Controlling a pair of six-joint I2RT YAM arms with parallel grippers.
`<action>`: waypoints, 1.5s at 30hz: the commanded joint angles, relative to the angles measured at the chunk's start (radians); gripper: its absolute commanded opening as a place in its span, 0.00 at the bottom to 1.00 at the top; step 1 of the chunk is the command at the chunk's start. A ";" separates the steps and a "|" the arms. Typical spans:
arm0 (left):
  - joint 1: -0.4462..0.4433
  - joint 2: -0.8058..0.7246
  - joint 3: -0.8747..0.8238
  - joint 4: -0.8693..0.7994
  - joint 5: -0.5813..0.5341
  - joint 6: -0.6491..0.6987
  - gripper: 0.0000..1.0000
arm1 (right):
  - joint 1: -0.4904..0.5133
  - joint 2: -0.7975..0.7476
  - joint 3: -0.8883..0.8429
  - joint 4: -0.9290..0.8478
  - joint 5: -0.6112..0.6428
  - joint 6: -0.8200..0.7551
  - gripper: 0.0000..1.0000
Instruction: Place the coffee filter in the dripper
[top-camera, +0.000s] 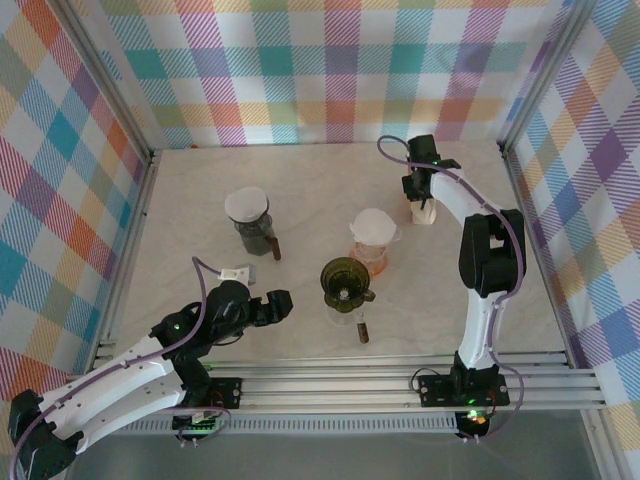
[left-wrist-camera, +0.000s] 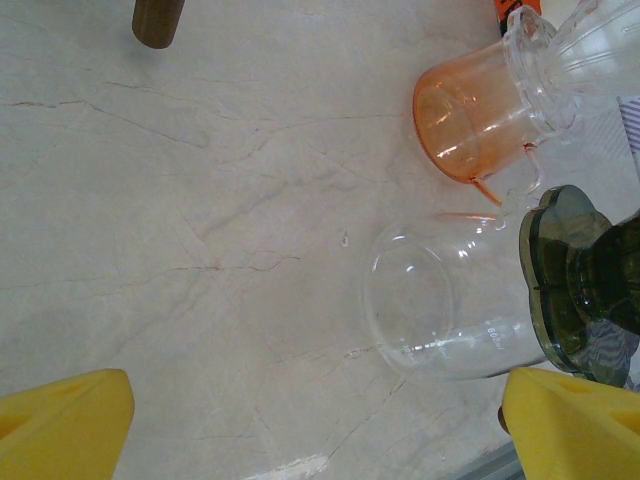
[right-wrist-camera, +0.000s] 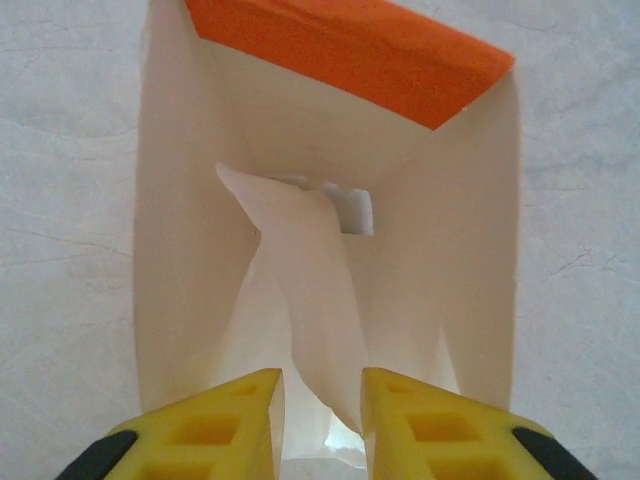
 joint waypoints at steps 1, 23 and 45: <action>-0.009 0.001 0.026 0.016 -0.004 -0.001 0.95 | 0.000 -0.037 -0.010 0.041 0.031 -0.015 0.27; -0.009 -0.004 0.020 0.016 -0.002 -0.008 0.95 | 0.005 0.012 -0.012 0.049 0.062 -0.025 0.23; -0.008 -0.032 -0.002 0.023 0.001 -0.022 0.95 | 0.032 -0.147 -0.057 0.069 0.071 -0.023 0.00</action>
